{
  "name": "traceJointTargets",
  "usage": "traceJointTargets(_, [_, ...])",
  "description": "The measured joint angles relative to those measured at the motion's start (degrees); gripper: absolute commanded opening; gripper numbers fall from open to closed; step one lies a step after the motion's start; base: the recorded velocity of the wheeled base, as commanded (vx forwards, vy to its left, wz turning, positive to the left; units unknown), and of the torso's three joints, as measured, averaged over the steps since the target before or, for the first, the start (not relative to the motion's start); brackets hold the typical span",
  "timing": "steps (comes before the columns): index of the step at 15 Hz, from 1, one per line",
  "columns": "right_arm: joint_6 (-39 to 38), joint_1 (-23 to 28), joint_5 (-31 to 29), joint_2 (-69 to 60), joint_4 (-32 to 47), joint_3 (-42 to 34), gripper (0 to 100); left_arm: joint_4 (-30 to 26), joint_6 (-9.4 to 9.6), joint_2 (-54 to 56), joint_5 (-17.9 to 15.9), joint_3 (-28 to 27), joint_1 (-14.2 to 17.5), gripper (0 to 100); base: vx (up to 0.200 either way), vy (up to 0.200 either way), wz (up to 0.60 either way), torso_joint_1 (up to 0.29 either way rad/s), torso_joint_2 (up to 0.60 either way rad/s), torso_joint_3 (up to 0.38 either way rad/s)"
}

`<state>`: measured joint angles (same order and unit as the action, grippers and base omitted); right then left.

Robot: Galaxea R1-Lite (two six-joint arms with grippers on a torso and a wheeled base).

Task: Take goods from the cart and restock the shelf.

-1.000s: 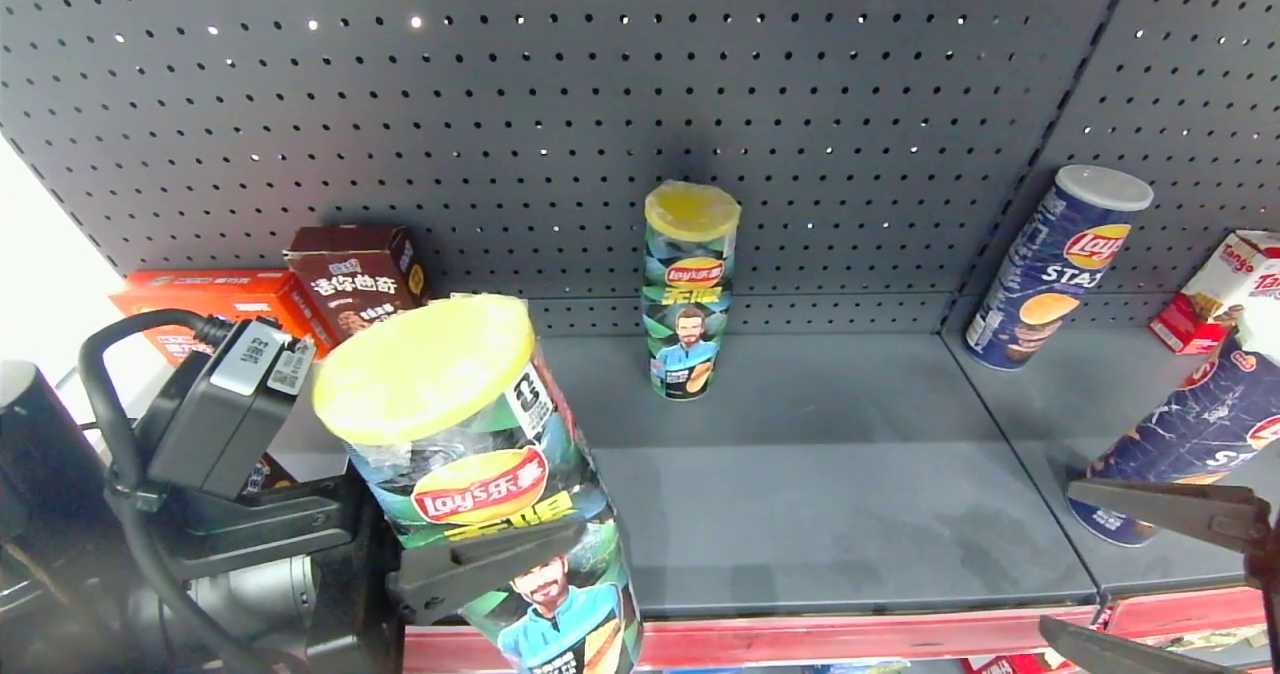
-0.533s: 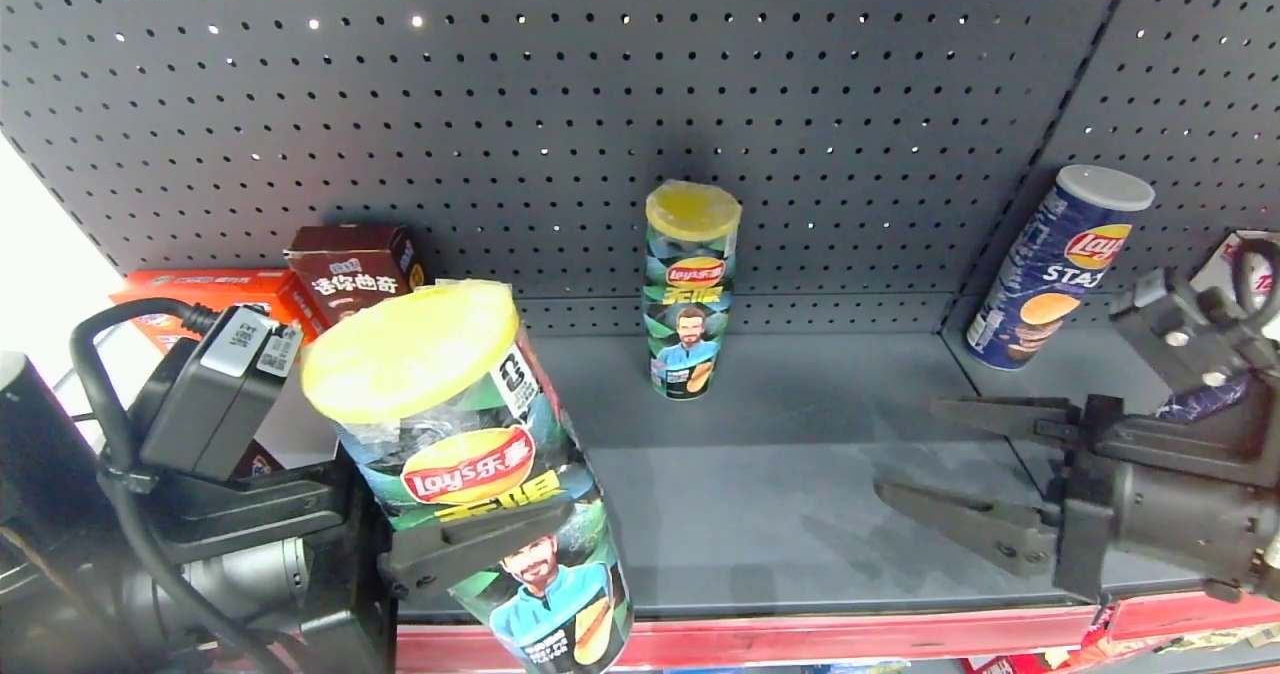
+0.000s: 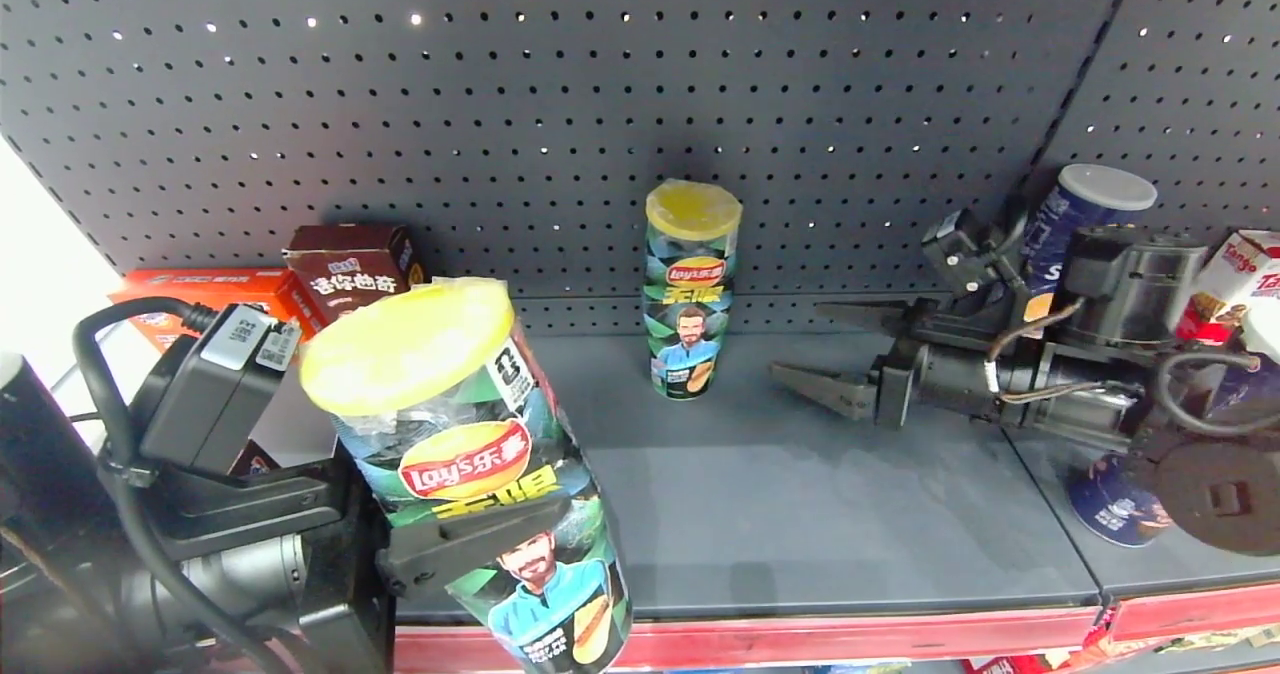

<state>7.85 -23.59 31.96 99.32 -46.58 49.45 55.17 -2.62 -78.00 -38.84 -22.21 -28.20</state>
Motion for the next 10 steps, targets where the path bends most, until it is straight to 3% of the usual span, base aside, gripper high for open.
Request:
traceJointTargets(4, [1.32, 1.96, 6.27, 8.48, -4.74, 7.22, 100, 0.15, -0.02, 0.0, -0.05, -0.24, -0.09, 0, 0.0, 0.0, 0.0, 0.0, 0.0, 0.0])
traceJointTargets(10, [1.28, -0.17, 7.03, 15.4, -4.62, 15.38, 100, 0.17, -0.09, 0.0, -0.09, -0.05, -0.07, 0, 0.0, 0.0, 0.0, 0.0, 0.0, 0.0])
